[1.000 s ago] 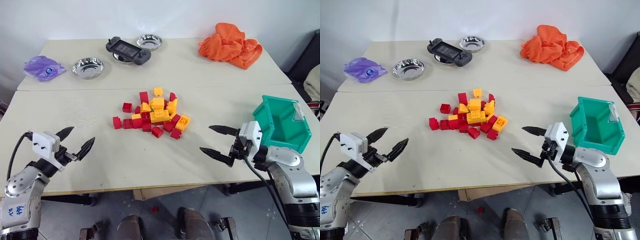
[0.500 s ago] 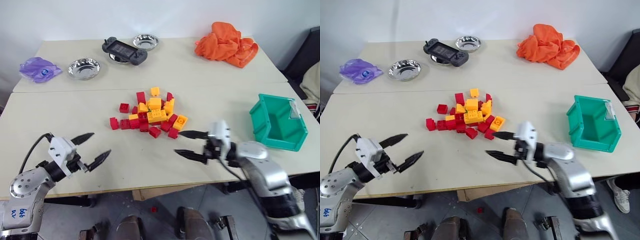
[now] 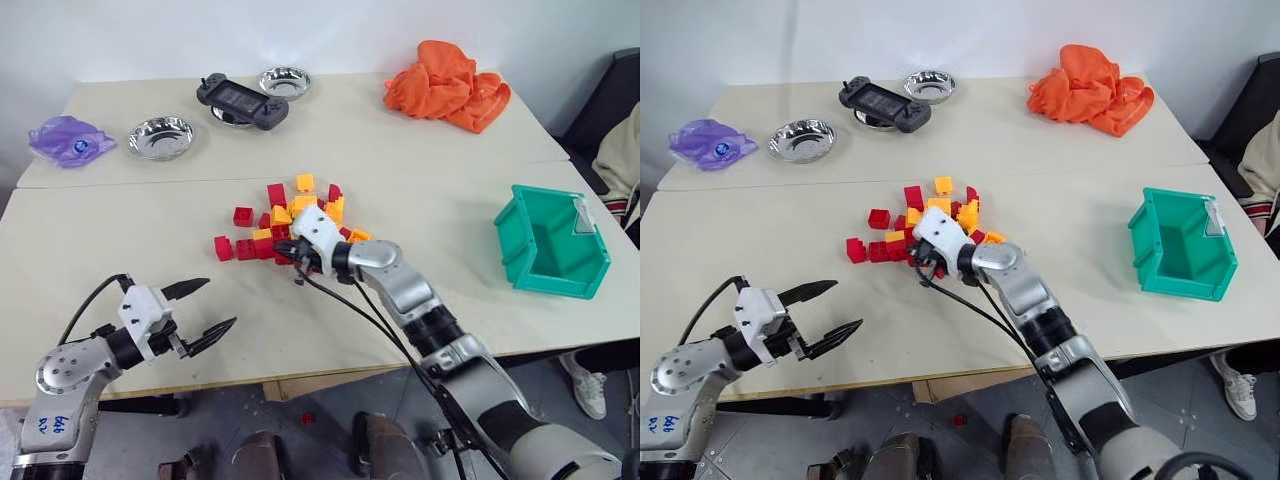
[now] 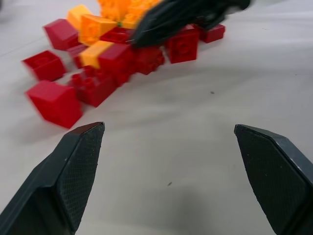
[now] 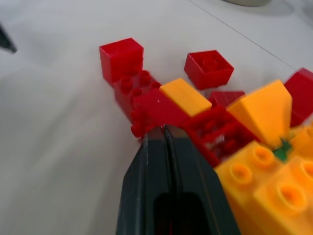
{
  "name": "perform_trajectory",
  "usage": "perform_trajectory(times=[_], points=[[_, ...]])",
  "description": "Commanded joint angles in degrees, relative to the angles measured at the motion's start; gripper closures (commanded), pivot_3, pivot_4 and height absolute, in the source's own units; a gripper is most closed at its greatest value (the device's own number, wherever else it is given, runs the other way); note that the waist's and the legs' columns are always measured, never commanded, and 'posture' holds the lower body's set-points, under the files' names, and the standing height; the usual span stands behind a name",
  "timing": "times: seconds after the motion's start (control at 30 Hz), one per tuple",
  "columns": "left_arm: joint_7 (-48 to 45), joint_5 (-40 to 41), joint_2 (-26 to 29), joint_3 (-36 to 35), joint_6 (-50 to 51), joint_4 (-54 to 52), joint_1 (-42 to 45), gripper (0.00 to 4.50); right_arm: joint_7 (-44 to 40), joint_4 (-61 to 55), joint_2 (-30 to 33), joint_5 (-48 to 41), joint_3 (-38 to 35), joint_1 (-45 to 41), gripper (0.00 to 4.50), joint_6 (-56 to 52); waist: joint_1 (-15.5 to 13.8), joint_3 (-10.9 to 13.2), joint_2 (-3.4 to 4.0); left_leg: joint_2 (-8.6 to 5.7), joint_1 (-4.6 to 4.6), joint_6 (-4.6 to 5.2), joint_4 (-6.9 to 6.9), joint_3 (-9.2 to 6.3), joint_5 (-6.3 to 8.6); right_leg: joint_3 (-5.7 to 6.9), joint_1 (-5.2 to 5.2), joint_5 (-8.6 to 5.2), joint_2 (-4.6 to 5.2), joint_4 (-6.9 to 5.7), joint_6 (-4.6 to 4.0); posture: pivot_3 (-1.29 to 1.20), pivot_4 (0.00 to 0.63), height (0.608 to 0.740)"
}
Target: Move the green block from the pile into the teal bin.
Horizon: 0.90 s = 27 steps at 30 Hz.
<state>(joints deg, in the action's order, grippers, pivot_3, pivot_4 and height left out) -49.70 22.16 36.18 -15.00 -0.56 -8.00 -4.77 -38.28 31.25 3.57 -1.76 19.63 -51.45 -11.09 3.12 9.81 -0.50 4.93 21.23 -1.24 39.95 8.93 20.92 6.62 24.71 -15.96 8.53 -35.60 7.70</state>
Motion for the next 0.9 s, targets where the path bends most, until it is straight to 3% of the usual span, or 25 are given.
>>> perform_trajectory(times=[0.03, 0.3, 0.53, 0.73, 0.83, 0.9], points=[[1.0, -0.1, -0.3, -0.8, -1.3, 0.1, 1.4, 0.0, 3.1, 5.9, -0.6, 1.3, -3.0, -4.3, 4.45, 4.5, 0.2, 0.0, 0.01, 0.0, 0.0, 0.0, 0.0, 0.0, 0.0, 0.0, 0.0, 0.0, 0.0, 0.0, 0.0, 0.0, 0.15, 0.74], [2.9, 0.0, -1.1, -0.2, -0.9, 0.6, 3.6, 0.0, 8.7, 22.6, 2.2, 1.5, -10.2, -12.4, 4.45, 12.8, 0.9, 0.0, 0.05, 0.0, -0.02, -0.01, -0.05, 0.0, -0.01, 0.0, -0.01, 0.0, 0.0, 0.01, 0.0, 0.0, 0.15, 0.74], [3.2, -0.4, -1.5, 0.9, -0.4, 2.3, 6.9, 0.0, 10.3, 29.9, 4.1, 3.3, -12.3, -13.3, 4.45, 16.7, 2.1, 0.0, 0.08, 0.0, -0.03, -0.02, -0.14, -0.01, -0.01, 0.0, 0.0, 0.0, 0.0, 0.02, 0.01, 0.0, 0.15, 0.74], [3.4, -0.4, -1.7, 1.3, -0.7, 3.7, 9.1, 0.0, -0.2, 17.4, 4.5, 0.8, -11.3, -6.1, 4.45, 17.4, 3.2, 0.0, 0.08, 0.0, -0.08, -0.05, -0.23, -0.02, -0.03, 0.01, -0.01, 0.0, 0.0, 0.02, 0.01, 0.0, 0.15, 0.74], [3.7, 1.0, -1.8, 0.3, 0.5, 4.4, 9.5, 0.0, -10.4, -3.4, 8.7, -4.4, -10.3, 4.8, 4.45, 14.1, 2.9, 0.0, 0.08, 0.0, -0.07, -0.05, -0.29, -0.12, -0.03, 0.04, -0.01, 0.0, 0.0, 0.04, 0.01, 0.0, 0.15, 0.74], [3.9, 1.0, -1.7, -0.2, 0.5, 4.9, 9.4, 0.0, -12.0, -10.6, 10.8, -6.0, -11.2, 8.2, 4.45, 12.4, 2.5, 0.1, 0.09, -0.01, -0.04, -0.05, -0.3, -0.15, -0.02, 0.07, -0.01, 0.0, 0.01, 0.06, 0.01, 0.0, 0.15, 0.74]])
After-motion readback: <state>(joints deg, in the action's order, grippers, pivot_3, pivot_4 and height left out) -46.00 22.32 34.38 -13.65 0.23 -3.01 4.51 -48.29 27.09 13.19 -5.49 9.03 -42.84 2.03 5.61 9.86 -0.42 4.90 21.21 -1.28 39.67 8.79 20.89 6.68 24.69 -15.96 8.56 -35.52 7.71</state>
